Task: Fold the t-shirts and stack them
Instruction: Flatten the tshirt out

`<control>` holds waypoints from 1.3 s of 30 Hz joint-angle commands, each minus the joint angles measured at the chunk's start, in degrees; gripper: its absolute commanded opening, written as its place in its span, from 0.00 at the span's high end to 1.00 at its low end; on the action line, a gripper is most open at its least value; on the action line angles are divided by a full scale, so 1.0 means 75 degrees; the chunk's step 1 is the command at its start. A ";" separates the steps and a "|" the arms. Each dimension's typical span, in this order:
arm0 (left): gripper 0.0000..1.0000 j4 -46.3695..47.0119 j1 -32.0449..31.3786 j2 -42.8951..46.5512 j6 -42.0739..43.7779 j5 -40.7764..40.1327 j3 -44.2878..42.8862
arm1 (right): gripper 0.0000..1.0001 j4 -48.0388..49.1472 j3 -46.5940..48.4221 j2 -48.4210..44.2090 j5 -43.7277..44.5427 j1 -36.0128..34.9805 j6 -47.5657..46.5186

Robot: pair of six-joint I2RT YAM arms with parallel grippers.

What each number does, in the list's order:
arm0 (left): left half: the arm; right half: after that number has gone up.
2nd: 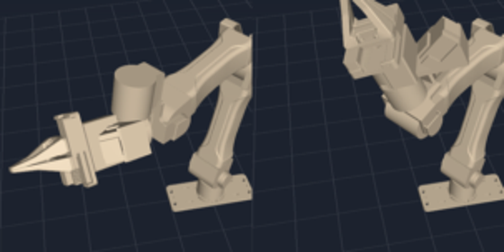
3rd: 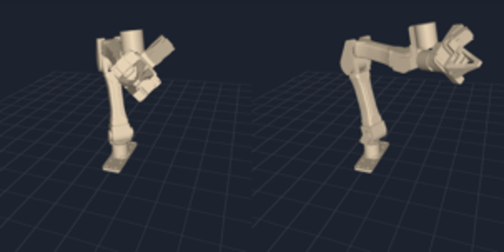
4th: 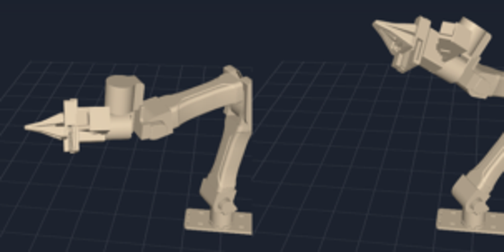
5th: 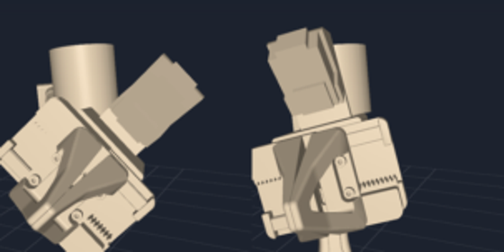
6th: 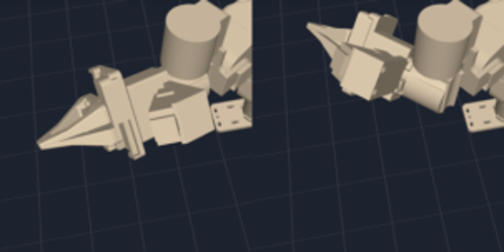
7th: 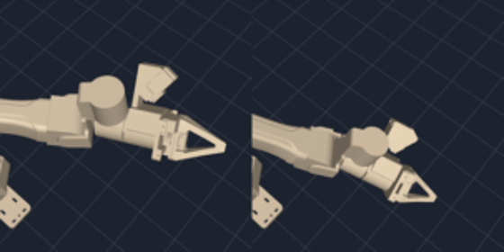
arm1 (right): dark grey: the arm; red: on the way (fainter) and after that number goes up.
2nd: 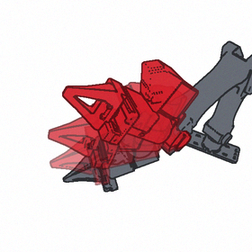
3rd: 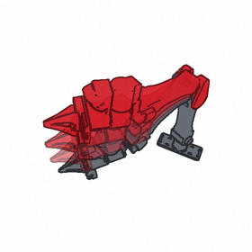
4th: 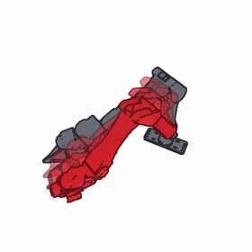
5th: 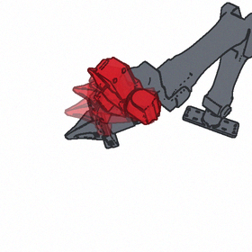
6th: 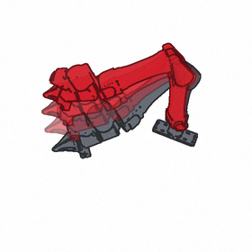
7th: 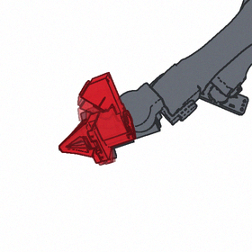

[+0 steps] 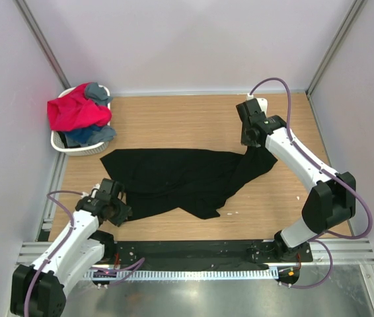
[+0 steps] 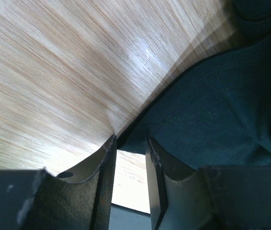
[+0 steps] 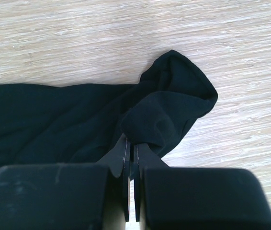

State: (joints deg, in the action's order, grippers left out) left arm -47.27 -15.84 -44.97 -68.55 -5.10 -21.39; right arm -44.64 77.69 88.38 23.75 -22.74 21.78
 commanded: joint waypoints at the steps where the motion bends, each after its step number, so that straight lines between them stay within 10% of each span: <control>1: 0.66 -0.0154 -0.0033 -0.0191 0.0176 -0.0256 -0.0066 | 0.99 0.0011 0.0364 -0.0264 0.0033 0.0021 0.0108; 23: 0.69 -0.0366 -0.0373 -0.0778 0.0199 -0.0679 -0.0312 | 0.99 0.0011 0.0352 0.0005 -0.0143 0.0021 0.0260; 29: 1.00 -0.0343 -0.0373 -0.0602 0.0141 -0.0726 -0.0242 | 0.99 0.0011 0.0469 0.0075 -0.0108 0.0021 0.0225; 39: 1.00 -0.0576 -0.0385 -0.0333 0.0562 -0.0922 -0.1482 | 0.99 -0.0001 0.1136 0.0263 -0.0248 0.0020 0.0131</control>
State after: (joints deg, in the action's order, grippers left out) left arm -50.17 -18.41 -49.36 -66.67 -8.54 -25.82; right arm -45.54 81.87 90.52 22.13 -22.74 22.85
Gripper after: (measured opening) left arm 0.004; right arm 0.044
